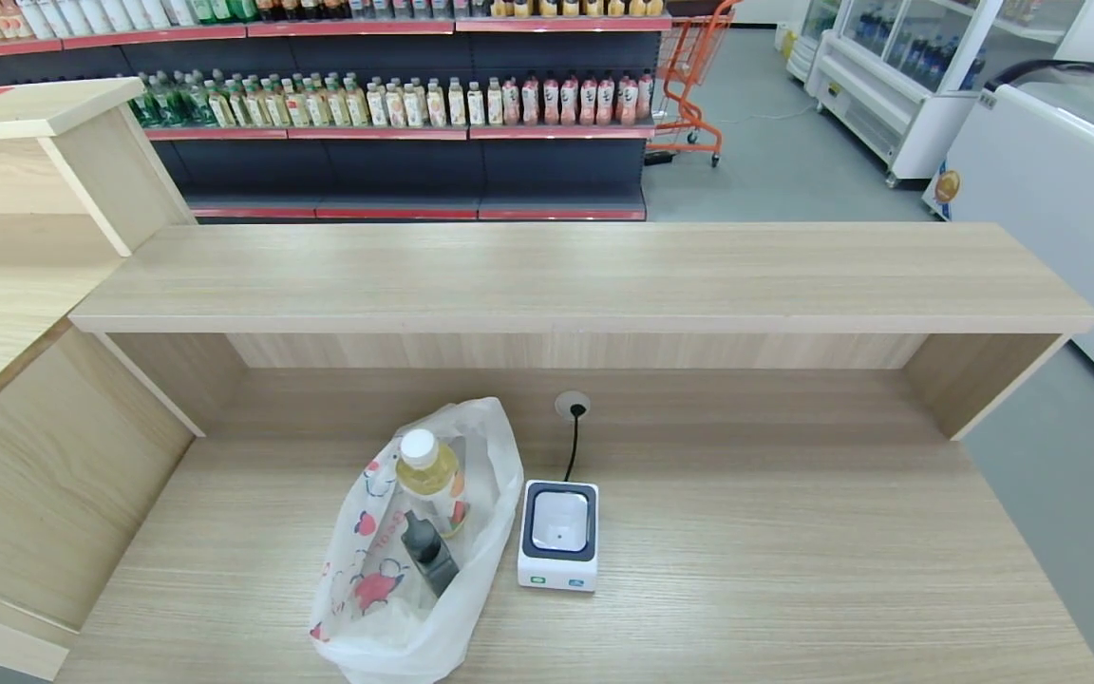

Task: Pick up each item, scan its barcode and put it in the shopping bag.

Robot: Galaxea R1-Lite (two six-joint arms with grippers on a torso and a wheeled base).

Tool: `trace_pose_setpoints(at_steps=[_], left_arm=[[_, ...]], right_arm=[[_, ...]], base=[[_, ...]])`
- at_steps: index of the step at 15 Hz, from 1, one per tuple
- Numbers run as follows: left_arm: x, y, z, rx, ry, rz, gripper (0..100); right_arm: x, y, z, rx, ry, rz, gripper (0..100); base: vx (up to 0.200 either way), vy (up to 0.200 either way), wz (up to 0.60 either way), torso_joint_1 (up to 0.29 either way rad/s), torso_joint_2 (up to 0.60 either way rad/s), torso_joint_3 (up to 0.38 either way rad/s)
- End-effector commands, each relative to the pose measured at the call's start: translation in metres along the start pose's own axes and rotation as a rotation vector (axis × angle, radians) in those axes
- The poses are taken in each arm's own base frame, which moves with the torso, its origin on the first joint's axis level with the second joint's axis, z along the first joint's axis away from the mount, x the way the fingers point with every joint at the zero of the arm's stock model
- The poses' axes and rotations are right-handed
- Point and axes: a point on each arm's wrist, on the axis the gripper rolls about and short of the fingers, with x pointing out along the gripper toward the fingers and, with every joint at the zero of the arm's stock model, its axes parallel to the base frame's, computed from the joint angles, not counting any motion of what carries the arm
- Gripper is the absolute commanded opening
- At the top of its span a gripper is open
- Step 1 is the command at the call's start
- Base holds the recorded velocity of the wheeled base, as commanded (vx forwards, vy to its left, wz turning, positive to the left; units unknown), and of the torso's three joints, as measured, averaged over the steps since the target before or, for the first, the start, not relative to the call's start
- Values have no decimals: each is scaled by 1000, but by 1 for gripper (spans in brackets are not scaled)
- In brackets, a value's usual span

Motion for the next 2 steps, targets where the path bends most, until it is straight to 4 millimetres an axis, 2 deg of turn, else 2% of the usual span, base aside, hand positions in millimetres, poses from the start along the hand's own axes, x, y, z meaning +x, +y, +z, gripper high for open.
trace_pose_setpoints(at_steps=[1, 2], left_arm=[[0, 0, 0, -1, -1, 0, 100], [0, 0, 0, -1, -1, 0, 100]], right_arm=[[0, 0, 0, -1, 3, 0, 0], [0, 0, 0, -1, 3, 2, 0]], base=[[0, 0, 0, 0, 0, 0], [0, 0, 0, 0, 0, 0]])
